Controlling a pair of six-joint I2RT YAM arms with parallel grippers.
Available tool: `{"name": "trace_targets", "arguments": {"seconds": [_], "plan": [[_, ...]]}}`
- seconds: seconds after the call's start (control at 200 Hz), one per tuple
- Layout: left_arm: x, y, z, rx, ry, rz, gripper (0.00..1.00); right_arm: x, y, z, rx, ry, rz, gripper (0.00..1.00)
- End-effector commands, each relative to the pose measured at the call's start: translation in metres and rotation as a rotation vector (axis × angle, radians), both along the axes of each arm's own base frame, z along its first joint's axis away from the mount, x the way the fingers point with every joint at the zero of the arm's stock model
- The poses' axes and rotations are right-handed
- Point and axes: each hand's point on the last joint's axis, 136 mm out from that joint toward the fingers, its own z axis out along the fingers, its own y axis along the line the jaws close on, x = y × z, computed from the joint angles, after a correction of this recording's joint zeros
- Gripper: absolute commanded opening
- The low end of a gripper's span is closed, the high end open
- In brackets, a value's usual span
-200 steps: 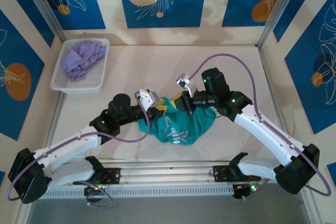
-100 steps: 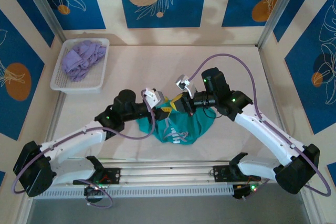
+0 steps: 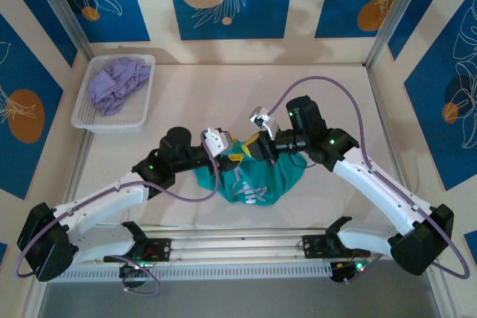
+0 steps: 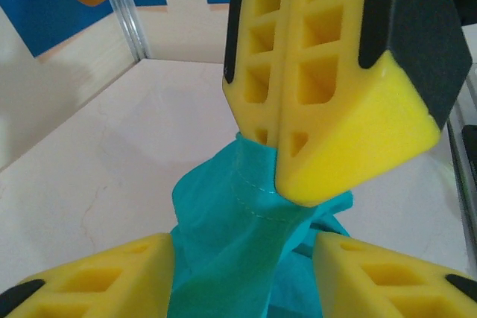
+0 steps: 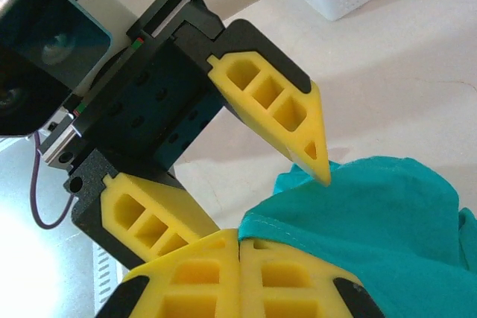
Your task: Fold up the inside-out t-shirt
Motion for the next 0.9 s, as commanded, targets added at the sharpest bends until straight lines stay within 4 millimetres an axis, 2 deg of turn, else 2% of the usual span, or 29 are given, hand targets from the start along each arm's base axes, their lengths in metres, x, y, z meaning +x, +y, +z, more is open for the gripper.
{"name": "trace_targets", "arguments": {"seconds": [0.0, 0.15, 0.265, 0.42, 0.455, 0.475, 0.53, 0.59, 0.685, 0.8, 0.895], "plan": [[0.0, -0.008, 0.01, 0.012, -0.044, -0.054, 0.43, -0.003, 0.002, 0.01, 0.016, -0.009, 0.034, 0.0], [-0.001, -0.012, 0.015, -0.01, -0.046, -0.07, 0.37, -0.002, 0.001, 0.006, 0.008, -0.004, 0.033, 0.0], [-0.002, -0.013, 0.015, -0.017, -0.034, -0.081, 0.17, -0.002, 0.001, 0.006, 0.009, -0.001, 0.031, 0.0], [0.002, -0.006, 0.018, -0.043, -0.025, -0.022, 0.0, 0.009, -0.003, 0.005, -0.008, 0.01, -0.041, 0.0], [0.006, -0.003, 0.019, -0.053, -0.021, 0.01, 0.0, 0.016, -0.006, 0.006, -0.015, 0.02, -0.085, 0.0], [0.009, -0.001, 0.019, -0.057, -0.019, 0.034, 0.0, 0.019, -0.008, 0.006, -0.019, 0.026, -0.113, 0.03], [0.018, 0.007, 0.017, -0.059, -0.011, 0.106, 0.0, 0.026, -0.015, 0.008, -0.02, 0.037, -0.174, 0.2], [0.028, 0.018, 0.014, -0.06, 0.0, 0.195, 0.0, 0.034, -0.027, 0.012, -0.012, 0.039, -0.258, 0.34], [0.04, 0.037, 0.009, -0.068, 0.012, 0.314, 0.0, 0.057, -0.062, 0.004, -0.015, 0.048, -0.465, 0.42], [0.046, 0.056, 0.01, -0.104, 0.024, 0.412, 0.0, 0.085, -0.115, -0.036, -0.138, 0.081, -0.766, 0.46], [0.046, 0.067, 0.012, -0.134, 0.029, 0.456, 0.0, 0.095, -0.139, -0.074, -0.234, 0.143, -0.898, 0.48]]}}
